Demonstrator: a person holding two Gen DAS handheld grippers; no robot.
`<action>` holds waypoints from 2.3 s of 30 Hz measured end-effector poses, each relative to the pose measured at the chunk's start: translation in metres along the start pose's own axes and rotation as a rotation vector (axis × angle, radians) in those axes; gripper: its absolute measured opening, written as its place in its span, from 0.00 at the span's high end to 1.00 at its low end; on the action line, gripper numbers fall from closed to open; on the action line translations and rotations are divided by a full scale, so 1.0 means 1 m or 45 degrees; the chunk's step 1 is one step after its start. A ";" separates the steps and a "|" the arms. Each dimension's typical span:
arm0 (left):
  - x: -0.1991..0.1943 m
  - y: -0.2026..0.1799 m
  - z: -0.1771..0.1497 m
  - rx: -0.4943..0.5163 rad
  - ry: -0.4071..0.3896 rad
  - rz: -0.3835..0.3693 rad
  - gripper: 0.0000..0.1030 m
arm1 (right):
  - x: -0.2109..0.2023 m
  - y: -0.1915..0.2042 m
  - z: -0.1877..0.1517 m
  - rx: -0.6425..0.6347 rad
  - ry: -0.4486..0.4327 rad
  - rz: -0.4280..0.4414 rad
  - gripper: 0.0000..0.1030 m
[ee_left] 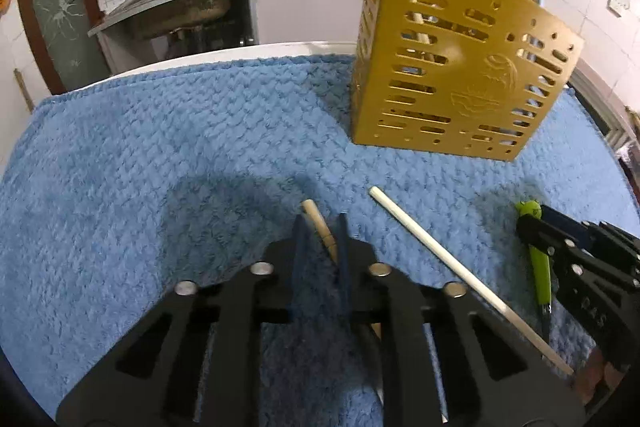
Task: Organize utensils
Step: 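Grasp a wooden chopstick with the left gripper while the right gripper grasps the green frog fork, then raise the chopstick and frog fork and insert them into the yellow holder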
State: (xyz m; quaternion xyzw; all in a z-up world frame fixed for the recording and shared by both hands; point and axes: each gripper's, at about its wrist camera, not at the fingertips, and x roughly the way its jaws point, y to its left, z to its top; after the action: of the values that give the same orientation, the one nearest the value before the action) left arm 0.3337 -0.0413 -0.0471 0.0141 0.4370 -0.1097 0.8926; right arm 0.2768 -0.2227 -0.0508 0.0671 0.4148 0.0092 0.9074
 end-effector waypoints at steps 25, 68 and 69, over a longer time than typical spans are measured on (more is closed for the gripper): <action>0.009 -0.024 0.006 0.020 0.115 0.067 0.81 | 0.008 -0.029 0.005 0.070 0.038 0.019 0.78; -0.140 -0.035 0.009 0.039 -0.569 -0.178 0.96 | -0.111 -0.027 0.016 0.094 -0.549 0.042 0.82; -0.140 -0.037 0.011 0.040 -0.573 -0.177 0.96 | -0.113 -0.027 0.015 0.097 -0.560 0.042 0.82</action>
State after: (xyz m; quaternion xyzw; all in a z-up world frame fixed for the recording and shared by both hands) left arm 0.2514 -0.0528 0.0720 -0.0270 0.2251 -0.1781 0.9575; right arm 0.2135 -0.2596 0.0403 0.1085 0.2057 -0.0065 0.9726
